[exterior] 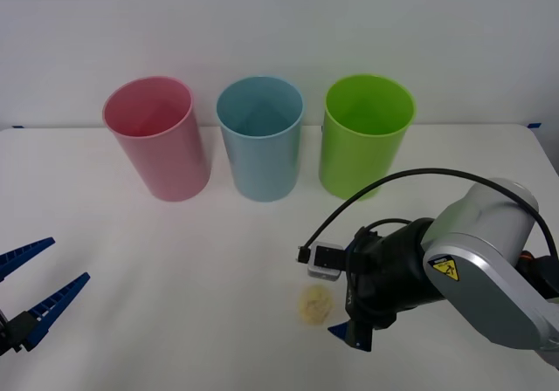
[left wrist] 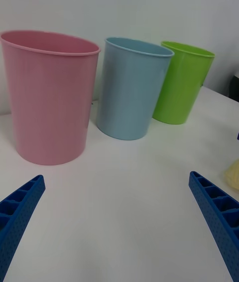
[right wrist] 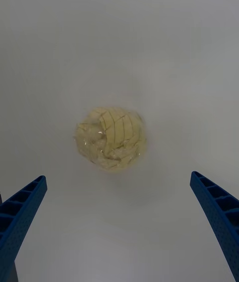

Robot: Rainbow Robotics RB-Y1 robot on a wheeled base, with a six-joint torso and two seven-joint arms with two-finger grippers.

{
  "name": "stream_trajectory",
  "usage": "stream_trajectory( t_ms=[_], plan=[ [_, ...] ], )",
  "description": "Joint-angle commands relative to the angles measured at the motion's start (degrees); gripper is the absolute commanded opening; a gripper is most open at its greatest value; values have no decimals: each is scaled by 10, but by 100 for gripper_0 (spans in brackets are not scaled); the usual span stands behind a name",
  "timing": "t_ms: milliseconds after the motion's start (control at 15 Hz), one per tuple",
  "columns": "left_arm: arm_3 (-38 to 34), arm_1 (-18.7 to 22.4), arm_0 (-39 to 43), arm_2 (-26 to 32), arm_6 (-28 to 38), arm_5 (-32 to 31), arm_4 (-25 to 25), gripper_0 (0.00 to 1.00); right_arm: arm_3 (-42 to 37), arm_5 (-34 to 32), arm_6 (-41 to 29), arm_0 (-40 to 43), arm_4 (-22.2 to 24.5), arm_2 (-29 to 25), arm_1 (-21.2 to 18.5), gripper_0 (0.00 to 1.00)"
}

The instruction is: Put cans in the blue bin and PET bottles in the pink bin and trash in the green bin.

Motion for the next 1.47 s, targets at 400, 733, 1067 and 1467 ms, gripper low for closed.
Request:
stream_trajectory(
  t_ms=[400, 733, 1067, 1467],
  plan=[
    [0, 0, 0, 0, 0, 0, 0, 100, 77, 0, -5, -25, 37, 32, 57, 100],
    [0, 0, 0, 0, 0, 0, 0, 100, 91, 0, -7, -28, 62, 55, 59, 100],
    [0, 0, 0, 0, 0, 0, 0, 100, 125, 0, -15, -29, 80, 75, 73, 100],
    [0, 0, 0, 0, 0, 0, 0, 100, 155, 24, -11, -29, 115, 75, 102, 100]
  ],
)
